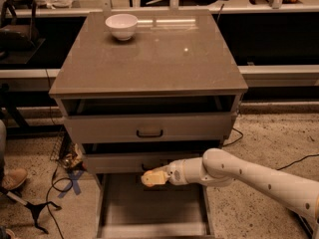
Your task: Place orange into bottom drawer
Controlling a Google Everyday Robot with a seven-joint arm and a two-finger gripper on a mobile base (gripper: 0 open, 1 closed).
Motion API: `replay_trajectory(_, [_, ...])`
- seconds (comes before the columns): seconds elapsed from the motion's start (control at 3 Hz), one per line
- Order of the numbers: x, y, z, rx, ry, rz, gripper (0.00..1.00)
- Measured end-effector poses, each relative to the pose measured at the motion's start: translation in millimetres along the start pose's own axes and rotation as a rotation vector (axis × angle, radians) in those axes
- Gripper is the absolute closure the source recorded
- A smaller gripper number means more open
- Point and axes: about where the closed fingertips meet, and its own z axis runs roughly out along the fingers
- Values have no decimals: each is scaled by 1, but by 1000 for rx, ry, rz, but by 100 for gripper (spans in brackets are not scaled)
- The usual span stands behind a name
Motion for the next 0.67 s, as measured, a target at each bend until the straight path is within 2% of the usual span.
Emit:
replay_trajectory(0.33, [10,-21,-2,51,-31,2,100])
replay_trajectory(0.67, [42,-68,-5,162,-43,-73,100])
